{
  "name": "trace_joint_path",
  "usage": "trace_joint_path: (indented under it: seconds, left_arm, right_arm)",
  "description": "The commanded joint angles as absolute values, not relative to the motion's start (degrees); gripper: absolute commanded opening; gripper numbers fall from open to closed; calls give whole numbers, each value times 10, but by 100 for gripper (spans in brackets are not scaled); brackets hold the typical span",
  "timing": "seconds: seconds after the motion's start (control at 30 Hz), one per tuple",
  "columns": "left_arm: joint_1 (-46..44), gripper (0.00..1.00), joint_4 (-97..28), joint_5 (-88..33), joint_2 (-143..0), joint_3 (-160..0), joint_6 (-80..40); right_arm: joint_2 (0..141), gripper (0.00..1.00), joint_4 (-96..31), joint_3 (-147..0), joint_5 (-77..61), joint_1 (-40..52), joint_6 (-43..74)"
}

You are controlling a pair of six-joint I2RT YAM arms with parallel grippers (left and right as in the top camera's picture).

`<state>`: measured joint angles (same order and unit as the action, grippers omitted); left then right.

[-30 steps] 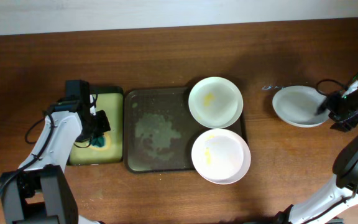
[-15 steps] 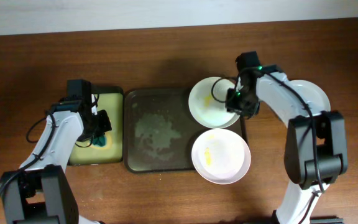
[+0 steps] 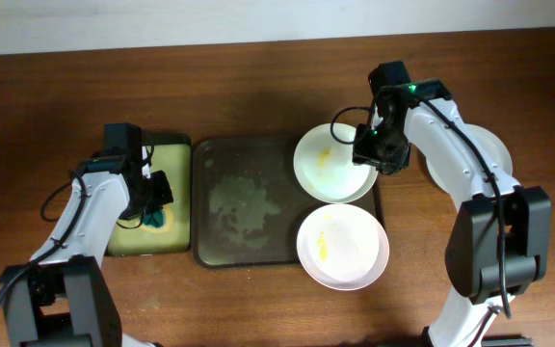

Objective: Clean dirty plates on tray and stack at the side
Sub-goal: 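Grasp the upper white plate rim with the right gripper, pull to tray center, then scrub the white plate with the sponge in the left gripper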

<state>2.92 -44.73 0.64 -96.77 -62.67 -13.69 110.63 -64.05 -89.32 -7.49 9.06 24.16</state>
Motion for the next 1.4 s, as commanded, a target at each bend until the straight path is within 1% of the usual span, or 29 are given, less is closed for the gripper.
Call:
trace_joint_path:
  seconds: [0.0,0.03,0.07,0.13,0.23,0.3,0.33,0.37,0.4,0.43,0.47,0.5,0.57,0.63,0.7,0.77,0.8,0.9,0.97,1.0,1.07,1.17,1.27,1.37]
  left_arm:
    - [27,0,-446,4,-967,-627,-131]
    - [27,0,-446,4,-967,-627,-131]
    - [27,0,-446,4,-967,-627,-131]
    - [27,0,-446,4,-967,-627,-131]
    - [27,0,-446,4,-967,-627,-132]
    - [27,0,-446,4,-967,-627,-132]
    - [27,0,-446,4,-967,-627,-131]
    - [27,0,-446,4,-967,-627,-132]
    - [27,0,-445,4,-967,-627,-132]
    - [27,0,-443,4,-967,-627,-132]
    - [26,0,-441,4,-967,-627,-131]
    - [26,0,-441,4,-967,-627,-132]
    - [26,0,-435,-13,-967,-628,-129]
    - [17,0,-443,-50,-964,-658,-100]
    - [-17,0,-461,-53,-961,-713,-98]
    - [-74,0,-472,-53,-961,-756,-97]
    - [-99,0,-467,-54,-961,-758,-98]
    - [-153,0,-449,-50,-986,-758,-162]
    - [-180,0,-416,-94,-1026,-758,-178]
    - [-195,0,-396,-97,-1048,-758,-189]
    - [-205,0,-395,-40,-1072,-758,-243]
    - [-213,0,-369,-32,-1128,-758,-249]
    - [-212,0,-370,15,-1158,-758,-277]
    - [-214,0,-371,13,-1190,-758,-276]
  right_arm:
    - [1101,37,-606,-845,-68,94,276]
    - [1101,34,-579,-822,-68,94,279]
    - [1101,34,-562,-805,-68,94,289]
    - [1101,37,-515,-751,-50,94,319]
    - [1101,36,-481,-716,-40,94,321]
    - [1101,25,-473,-716,-40,94,321]
    - [1101,11,-468,-716,-40,94,321]
    - [1101,4,-451,-716,-51,94,320]
    - [1101,4,-417,-716,-94,98,308]
    - [1101,4,-379,-716,-163,110,250]
    - [1101,4,-353,-716,-208,130,227]
    - [1101,4,-341,-716,-202,149,227]
    - [1101,4,-325,-716,-83,234,230]
    - [1101,4,-302,-716,-53,255,230]
    - [1105,4,-299,-716,-53,256,230]
    - [1123,4,-299,-716,-56,256,253]
    - [1134,4,-300,-716,-67,256,268]
    - [1145,4,-300,-716,-107,254,293]
    - [1145,4,-308,-716,-155,247,295]
    - [1145,4,-318,-716,-163,246,300]
    - [1145,4,-322,-716,-161,246,312]
    - [1145,4,-328,-716,-161,246,321]
    - [1145,4,-328,-716,-161,246,321]
    - [1145,4,-327,-716,-161,246,321]
